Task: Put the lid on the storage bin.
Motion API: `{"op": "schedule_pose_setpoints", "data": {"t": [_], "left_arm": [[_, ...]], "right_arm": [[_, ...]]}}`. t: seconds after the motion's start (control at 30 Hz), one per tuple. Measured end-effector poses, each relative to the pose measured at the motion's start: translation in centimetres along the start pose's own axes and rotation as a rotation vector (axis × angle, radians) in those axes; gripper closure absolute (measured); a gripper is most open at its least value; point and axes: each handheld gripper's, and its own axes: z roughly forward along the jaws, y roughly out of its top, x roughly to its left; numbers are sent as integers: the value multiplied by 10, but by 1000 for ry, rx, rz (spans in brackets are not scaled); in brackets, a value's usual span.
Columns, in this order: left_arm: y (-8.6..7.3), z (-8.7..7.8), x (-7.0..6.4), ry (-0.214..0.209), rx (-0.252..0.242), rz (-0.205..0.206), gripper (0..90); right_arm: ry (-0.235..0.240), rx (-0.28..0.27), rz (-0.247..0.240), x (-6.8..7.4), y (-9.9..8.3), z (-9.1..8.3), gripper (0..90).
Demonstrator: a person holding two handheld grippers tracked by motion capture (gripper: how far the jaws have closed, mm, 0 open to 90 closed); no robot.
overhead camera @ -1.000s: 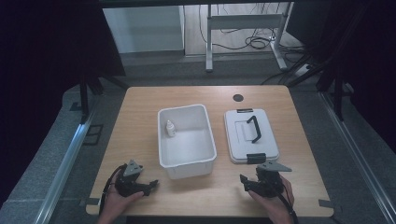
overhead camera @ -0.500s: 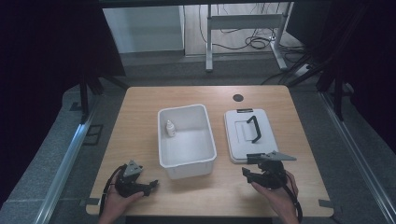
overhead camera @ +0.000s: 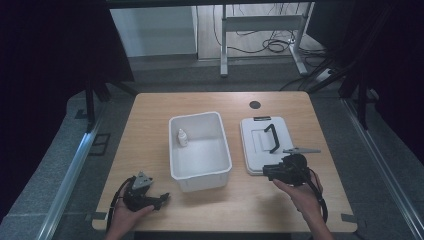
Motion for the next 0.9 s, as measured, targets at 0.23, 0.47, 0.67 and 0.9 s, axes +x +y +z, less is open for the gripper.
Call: {"op": "schedule_pose_setpoints", "data": {"t": [0.23, 0.47, 0.67, 0.9], "left_arm": [[0, 0, 1, -4, 0, 7, 115], [0, 0, 0, -4, 0, 6, 115], [0, 0, 0, -3, 0, 5, 116], [0, 0, 0, -4, 0, 5, 115]], "right_arm": [[-17, 33, -7, -1, 18, 4, 318], [-20, 81, -25, -1, 42, 12, 322], [-11, 132, 6, -11, 59, 20, 328], [-11, 183, 38, -22, 78, 28, 347]]}}
